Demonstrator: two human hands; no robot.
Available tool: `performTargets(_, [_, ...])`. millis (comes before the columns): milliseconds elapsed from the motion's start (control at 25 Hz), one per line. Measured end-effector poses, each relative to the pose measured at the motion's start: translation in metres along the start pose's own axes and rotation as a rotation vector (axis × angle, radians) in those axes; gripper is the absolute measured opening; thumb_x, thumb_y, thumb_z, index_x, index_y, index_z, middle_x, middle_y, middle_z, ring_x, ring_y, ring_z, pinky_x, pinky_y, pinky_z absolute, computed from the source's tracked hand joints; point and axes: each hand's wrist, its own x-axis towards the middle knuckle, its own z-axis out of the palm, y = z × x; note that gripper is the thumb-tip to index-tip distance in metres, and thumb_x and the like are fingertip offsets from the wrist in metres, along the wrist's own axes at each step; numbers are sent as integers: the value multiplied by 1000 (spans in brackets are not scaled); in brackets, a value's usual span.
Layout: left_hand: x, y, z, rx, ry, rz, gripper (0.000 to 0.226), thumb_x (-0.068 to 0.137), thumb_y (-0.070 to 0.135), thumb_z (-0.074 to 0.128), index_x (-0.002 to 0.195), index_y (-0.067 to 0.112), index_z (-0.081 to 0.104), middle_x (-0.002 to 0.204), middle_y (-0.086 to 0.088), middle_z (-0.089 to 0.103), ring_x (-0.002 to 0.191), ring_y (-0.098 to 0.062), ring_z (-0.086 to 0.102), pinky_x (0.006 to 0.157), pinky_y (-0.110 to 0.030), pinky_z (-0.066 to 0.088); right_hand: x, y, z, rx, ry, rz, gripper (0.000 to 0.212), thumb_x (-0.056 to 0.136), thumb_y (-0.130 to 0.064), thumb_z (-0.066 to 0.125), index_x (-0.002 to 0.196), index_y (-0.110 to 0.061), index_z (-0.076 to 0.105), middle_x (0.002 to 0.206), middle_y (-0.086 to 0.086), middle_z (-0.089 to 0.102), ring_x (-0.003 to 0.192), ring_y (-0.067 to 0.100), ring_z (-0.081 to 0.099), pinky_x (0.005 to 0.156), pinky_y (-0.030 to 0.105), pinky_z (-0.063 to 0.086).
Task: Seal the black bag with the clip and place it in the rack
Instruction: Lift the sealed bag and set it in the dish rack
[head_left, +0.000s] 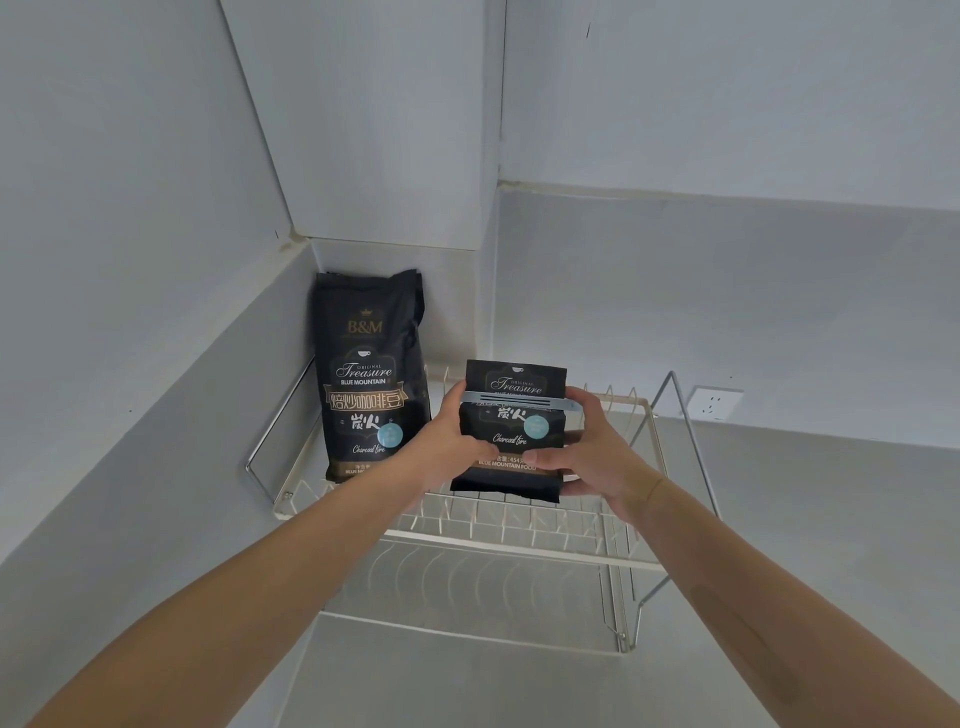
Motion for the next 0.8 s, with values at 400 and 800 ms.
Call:
performTargets(400, [2,-2,1,-39,32,-3,103,76,-1,76,147,34,10,114,6,56,105,-16,57,88,-29,48,-2,0,5,50,14,-42,98,72,3,80,139,-46,27,119,1,61,108,28,62,63,33,58])
performTargets(800, [4,-8,-3,-34,2,27,107,76,1,78,147,38,8,99,23,52,86,4,54,66,-10,46,-9,-2,5,42,39,-13,100,72,1,80,142,-42,23,125,8,59,111,30,61,68,36,58])
